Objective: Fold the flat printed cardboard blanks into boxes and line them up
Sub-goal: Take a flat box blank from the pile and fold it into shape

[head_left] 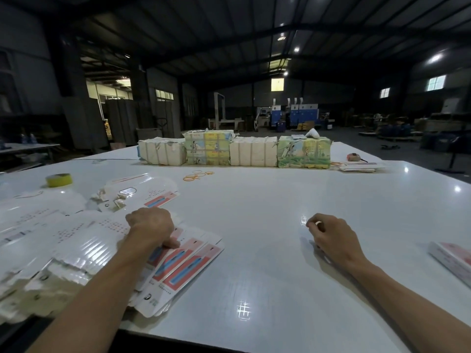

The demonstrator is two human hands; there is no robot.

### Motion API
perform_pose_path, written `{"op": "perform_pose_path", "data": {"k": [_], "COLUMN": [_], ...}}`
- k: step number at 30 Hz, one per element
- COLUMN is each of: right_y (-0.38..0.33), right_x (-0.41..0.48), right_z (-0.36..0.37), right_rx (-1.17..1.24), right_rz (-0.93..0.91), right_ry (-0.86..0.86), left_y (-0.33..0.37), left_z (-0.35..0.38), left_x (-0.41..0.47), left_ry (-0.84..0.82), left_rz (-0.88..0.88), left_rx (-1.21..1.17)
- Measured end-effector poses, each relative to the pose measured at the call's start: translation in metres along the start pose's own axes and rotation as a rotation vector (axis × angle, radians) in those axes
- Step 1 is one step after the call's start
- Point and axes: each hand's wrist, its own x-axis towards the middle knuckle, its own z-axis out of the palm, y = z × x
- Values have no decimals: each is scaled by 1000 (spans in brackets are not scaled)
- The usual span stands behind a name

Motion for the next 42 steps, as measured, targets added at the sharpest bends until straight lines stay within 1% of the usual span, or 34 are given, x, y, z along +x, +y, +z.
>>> {"op": "perform_pose_path", "data": {"k": [2, 4, 6, 8, 10, 11, 13, 15, 17, 18, 20, 21, 22, 24, 26, 28, 29, 32, 36, 39, 42], "right_y": [0, 0, 0, 0, 1, 1, 1, 0, -4, -6, -10, -11, -13, -16, -18, -19, -19, -18, -24, -29, -31], "right_x": [0, 1, 2, 2, 2, 2, 2, 2, 2, 3, 2, 2, 2, 1, 1, 2, 1, 0, 3, 4, 6], "right_z": [0, 0, 1, 2, 2, 2, 2, 1, -1, -2, -5, -6, -8, -11, -14, -14, -14, -13, -13, -14, -17], "right_rx": [2, 3, 5, 4, 6, 9, 22, 36, 61, 84, 146, 174, 201, 254, 271, 223, 193, 95, 67, 157, 320], "right_rz": [-2, -2, 0, -1, -5, -8, -18, -46, -92, -120, -184, -221, -255, -303, -336, -338, -320, -293, -313, -295, -215], "right_ry": [-4, -9, -18, -21, -25, -25, -19, 3, 51, 84, 164, 206, 241, 281, 278, 221, 179, 121, 152, 144, 70], "left_y": [-7, -13, -14, -11, -9, -7, 0, 14, 37, 51, 84, 101, 118, 150, 177, 194, 199, 205, 203, 200, 198], "left_z": [-4, -6, -5, -3, -4, -5, -12, -22, -31, -35, -37, -35, -31, -19, -6, 6, 12, 28, 32, 30, 32], "left_x": [3, 5, 8, 11, 16, 18, 21, 20, 15, 11, 4, 0, -3, -12, -21, -30, -34, -38, -41, -44, -46], "left_ry": [-74, -115, -110, -56, 3, 10, 13, -8, -95, -191, -471, -584, -648, -702, -788, -893, -909, -903, -913, -882, -882], "left_rz": [21, 29, 22, 48, 110, 139, 223, 353, 494, 566, 713, 770, 806, 833, 829, 841, 866, 866, 882, 856, 874], "left_rx": [-92, -244, -409, -430, -388, -406, -499, -658, -850, -951, -1152, -1231, -1284, -1363, -1476, -1598, -1622, -1684, -1766, -1760, -1723]}}
